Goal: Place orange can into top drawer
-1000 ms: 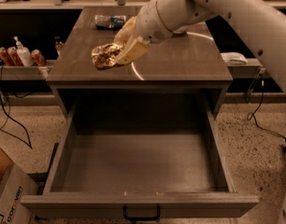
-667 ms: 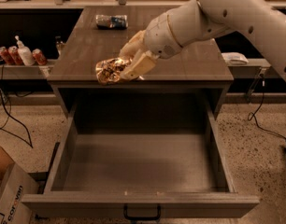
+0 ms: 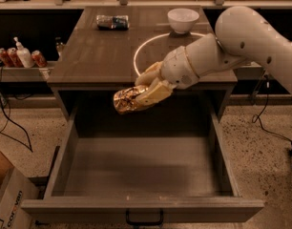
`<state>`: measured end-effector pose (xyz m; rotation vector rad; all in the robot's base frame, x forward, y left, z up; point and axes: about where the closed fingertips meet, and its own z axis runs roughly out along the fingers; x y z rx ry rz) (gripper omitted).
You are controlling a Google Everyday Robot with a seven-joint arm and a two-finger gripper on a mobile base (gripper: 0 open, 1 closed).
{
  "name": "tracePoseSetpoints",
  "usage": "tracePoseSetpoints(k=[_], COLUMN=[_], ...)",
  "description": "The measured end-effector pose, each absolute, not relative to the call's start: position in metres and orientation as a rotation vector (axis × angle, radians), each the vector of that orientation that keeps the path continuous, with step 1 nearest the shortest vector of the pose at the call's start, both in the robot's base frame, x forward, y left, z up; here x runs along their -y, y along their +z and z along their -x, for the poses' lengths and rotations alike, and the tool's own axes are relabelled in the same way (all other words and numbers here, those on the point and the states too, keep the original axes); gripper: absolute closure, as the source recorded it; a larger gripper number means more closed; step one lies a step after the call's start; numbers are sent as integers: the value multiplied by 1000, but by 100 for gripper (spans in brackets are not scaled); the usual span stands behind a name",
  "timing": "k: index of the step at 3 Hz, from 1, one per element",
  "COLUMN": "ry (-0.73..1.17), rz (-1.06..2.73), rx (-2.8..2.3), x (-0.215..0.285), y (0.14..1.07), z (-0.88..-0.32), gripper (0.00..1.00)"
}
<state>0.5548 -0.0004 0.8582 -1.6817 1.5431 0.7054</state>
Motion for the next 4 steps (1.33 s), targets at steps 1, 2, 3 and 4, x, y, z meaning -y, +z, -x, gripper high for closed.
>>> tracePoseSetpoints(k=[1, 2, 3, 4], ry=[733, 747, 779, 840], rz=[1599, 1510, 1427, 1374], rx=[-1639, -1744, -1841, -1897], x=[24, 49, 69, 73], y=[814, 775, 737, 703], z=[-541, -532, -524, -514], gripper=[100, 100, 100, 100])
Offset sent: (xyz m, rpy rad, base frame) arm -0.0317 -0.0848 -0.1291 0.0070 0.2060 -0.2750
